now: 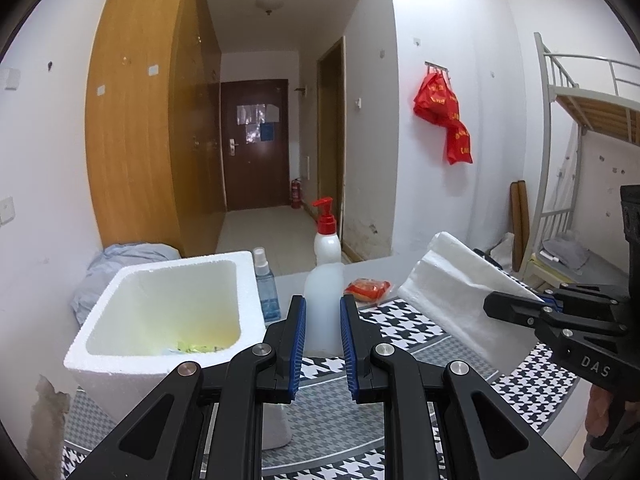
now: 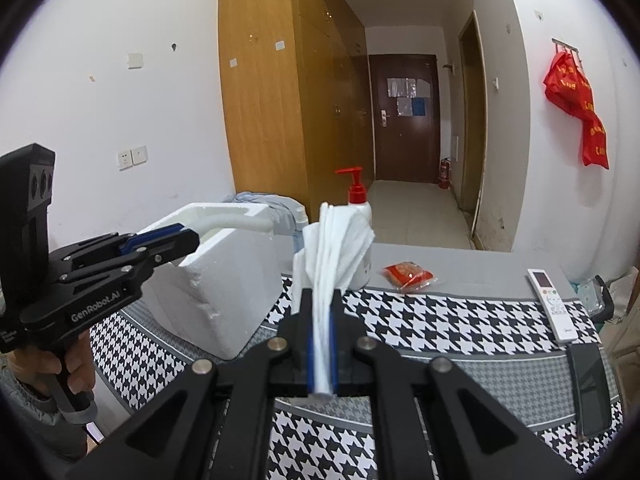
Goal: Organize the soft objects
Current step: 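Carry the foam roller and white cloth over to the white foam box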
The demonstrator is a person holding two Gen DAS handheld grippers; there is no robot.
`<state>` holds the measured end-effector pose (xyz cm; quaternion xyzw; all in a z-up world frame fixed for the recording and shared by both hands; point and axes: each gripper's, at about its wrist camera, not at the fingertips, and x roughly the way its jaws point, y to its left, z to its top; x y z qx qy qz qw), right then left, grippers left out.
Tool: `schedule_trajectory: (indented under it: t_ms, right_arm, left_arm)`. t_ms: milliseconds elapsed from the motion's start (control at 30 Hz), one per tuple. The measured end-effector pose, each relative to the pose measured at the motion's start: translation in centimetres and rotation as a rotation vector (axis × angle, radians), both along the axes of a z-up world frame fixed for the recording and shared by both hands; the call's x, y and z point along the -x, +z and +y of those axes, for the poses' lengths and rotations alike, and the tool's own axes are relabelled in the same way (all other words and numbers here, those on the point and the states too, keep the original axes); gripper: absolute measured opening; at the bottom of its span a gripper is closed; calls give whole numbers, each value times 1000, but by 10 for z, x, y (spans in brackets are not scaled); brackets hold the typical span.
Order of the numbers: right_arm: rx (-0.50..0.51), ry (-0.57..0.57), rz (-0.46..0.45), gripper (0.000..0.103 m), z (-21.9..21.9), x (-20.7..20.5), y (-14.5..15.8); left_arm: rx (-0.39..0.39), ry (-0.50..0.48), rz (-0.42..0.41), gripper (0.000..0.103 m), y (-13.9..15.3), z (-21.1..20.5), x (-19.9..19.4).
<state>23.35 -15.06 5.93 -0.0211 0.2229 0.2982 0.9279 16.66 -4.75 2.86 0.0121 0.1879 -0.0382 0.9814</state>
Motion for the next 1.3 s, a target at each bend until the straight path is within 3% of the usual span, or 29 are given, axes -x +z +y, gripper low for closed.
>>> schedule_trajectory:
  t_ms: [767, 1300]
  right_arm:
    - [-30, 26, 0, 8, 18, -20, 17]
    - [-20, 125, 3, 8, 75, -28, 33]
  left_arm:
    - [-45, 110, -45, 19, 26, 28, -3]
    - [-59, 196, -61, 19, 32, 70, -5]
